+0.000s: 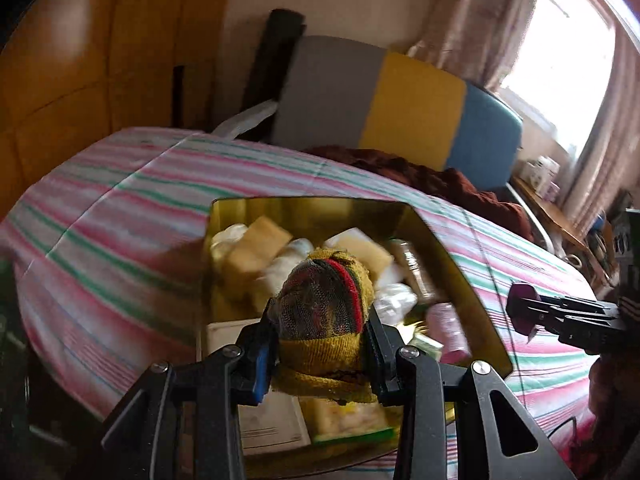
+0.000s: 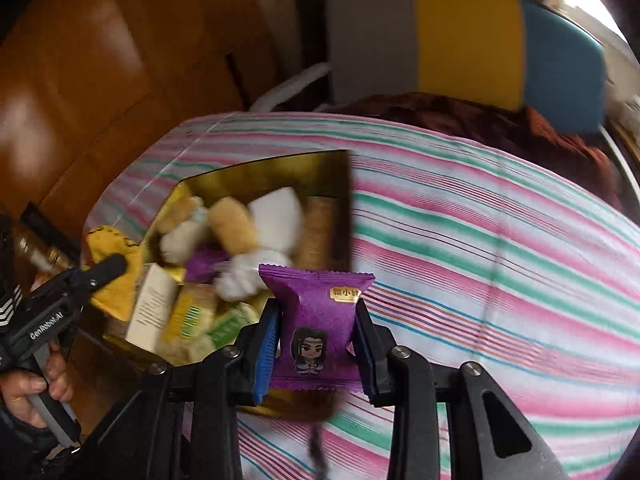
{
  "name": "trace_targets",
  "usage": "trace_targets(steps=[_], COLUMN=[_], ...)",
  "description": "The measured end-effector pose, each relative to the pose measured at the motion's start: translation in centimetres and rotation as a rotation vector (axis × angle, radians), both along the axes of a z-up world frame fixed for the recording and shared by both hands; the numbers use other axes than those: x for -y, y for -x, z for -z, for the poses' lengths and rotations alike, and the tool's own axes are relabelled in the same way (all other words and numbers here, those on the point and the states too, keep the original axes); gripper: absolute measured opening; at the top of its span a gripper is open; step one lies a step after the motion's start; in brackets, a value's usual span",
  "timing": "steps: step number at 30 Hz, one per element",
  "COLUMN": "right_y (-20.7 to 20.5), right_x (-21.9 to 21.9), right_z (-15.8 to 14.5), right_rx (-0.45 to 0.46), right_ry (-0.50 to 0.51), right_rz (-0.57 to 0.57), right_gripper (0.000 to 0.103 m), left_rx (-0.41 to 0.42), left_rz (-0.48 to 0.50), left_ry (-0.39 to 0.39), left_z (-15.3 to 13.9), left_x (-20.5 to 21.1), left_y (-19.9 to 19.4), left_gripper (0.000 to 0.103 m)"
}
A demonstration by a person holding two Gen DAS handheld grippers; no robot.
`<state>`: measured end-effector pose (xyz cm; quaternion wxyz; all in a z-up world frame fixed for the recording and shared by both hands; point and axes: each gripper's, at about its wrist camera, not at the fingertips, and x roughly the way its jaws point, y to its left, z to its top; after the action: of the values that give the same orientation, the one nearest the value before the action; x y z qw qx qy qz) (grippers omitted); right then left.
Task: Organize objects
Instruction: 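Carry the yellow glove with the left tool while the right tool carries the purple packet to the tray, then release the yellow glove and purple packet into the tray with both tools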
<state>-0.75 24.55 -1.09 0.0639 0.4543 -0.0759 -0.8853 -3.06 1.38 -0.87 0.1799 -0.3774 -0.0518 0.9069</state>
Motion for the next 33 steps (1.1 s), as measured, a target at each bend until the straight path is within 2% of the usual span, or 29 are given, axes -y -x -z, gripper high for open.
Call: trace_targets(steps=[3, 10, 14, 15, 18, 21, 25, 30, 33], right_y=[2.3, 5.8, 7.1, 7.3, 7.1, 6.5, 5.5, 4.2, 3.2], right_x=[2.0, 3.6, 3.6, 3.5, 3.3, 3.1, 3.0, 3.2, 3.5], right_z=[0.7, 2.4, 3.7, 3.9, 3.9, 3.6, 3.0, 1.9, 1.2], right_rx=[0.016, 0.063, 0.080, 0.084, 0.082, 0.070, 0.046, -0.001, -0.038], right_ry=[-0.008, -0.001, -0.010, -0.006, -0.005, -0.009, -0.021, -0.079, -0.123], right_rz=[-0.048, -0.079, -0.067, -0.060, -0.057, -0.050, -0.023, 0.014, 0.041], right_gripper=[0.034, 0.034, 0.038, 0.043, 0.048, 0.048, 0.049, 0.050, 0.055], left_rx=[0.017, 0.031, 0.039, 0.043, 0.032, 0.017, -0.013, -0.044, -0.060], left_rz=[0.006, 0.048, 0.050, 0.047, 0.041, 0.037, 0.005, -0.020, -0.033], left_ry=[-0.006, 0.020, 0.051, 0.056, 0.072, 0.083, 0.104, 0.115, 0.120], left_z=[0.5, 1.4, 2.1, 2.3, 2.3, 2.1, 1.5, 0.6, 0.0], left_x=[-0.1, -2.5, -3.7, -3.9, -4.2, -4.3, -4.1, -3.8, -3.6], left_y=[0.2, 1.2, 1.9, 2.1, 2.1, 1.8, 1.4, 0.9, 0.5], left_gripper=[0.038, 0.041, 0.044, 0.045, 0.056, 0.058, 0.076, 0.080, 0.085])
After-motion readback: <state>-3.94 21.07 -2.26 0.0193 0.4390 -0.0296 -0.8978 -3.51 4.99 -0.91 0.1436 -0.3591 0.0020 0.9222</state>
